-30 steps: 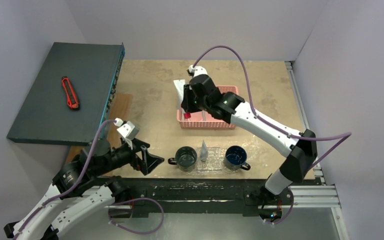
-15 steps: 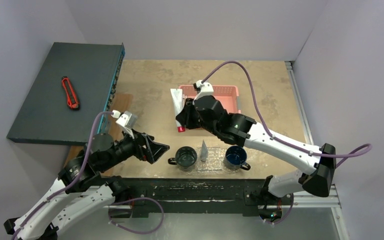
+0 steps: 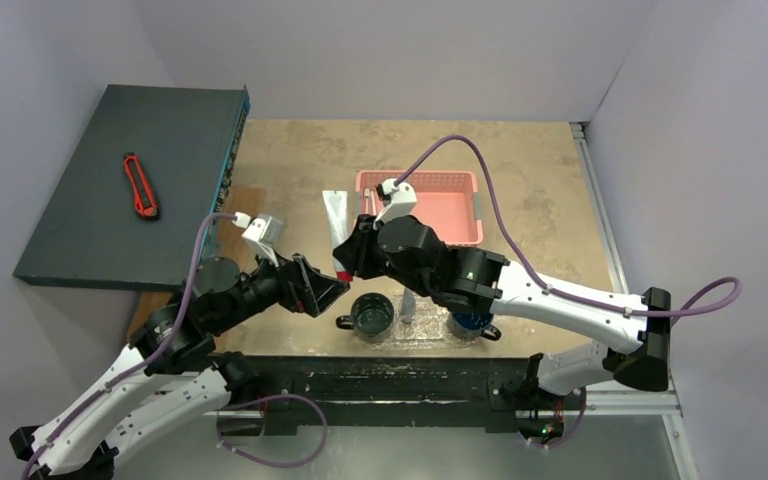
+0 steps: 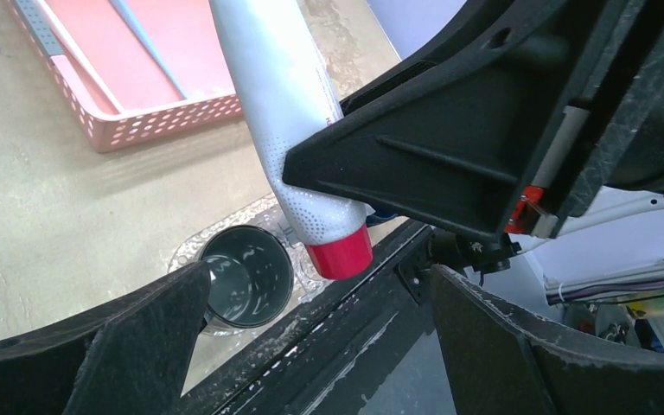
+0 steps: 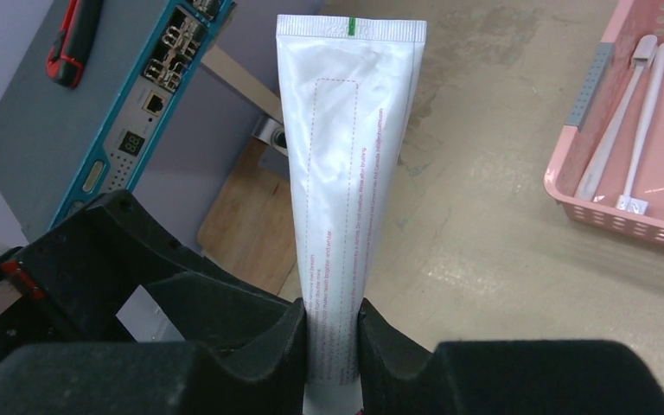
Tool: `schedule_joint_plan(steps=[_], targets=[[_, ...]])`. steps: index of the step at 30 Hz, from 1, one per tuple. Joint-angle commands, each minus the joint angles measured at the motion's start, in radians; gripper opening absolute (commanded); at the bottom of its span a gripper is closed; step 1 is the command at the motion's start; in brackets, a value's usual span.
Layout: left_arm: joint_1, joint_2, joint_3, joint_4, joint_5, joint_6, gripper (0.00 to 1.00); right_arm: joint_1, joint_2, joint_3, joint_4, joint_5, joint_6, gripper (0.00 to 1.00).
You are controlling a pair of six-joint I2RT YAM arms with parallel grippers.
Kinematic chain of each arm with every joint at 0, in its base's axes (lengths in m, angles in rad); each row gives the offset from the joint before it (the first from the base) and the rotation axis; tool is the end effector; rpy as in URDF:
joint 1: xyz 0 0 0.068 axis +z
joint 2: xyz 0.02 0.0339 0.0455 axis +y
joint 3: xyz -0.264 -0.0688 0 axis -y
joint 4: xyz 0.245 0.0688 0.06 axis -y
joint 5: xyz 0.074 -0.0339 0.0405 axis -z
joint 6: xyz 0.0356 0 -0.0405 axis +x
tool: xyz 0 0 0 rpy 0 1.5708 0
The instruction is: Prepare toiletry sets of a toothbrush and toothpaste on the tray
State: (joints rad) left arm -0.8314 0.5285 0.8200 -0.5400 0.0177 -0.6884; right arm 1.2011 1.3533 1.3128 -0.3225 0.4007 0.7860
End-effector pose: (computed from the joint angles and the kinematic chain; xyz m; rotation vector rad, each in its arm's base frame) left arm 0.0775 -0.0859 0.3475 0.1535 1.9541 -1.0629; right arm 0.1250 0.2841 0.3834 -0.1381 2.0175 0.9358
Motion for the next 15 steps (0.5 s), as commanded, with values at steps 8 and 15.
schedule_joint_plan(steps=[8, 15], targets=[[0.003, 0.044, 0.002, 0.082, 0.055, -0.013, 0.87, 0.069, 0.013, 0.101, 0.047, 0.087, 0.022, 0.26], [0.003, 0.067, 0.004, 0.105, 0.069, -0.007, 0.7, 0.093, 0.037, 0.133, 0.03, 0.095, 0.011, 0.26]])
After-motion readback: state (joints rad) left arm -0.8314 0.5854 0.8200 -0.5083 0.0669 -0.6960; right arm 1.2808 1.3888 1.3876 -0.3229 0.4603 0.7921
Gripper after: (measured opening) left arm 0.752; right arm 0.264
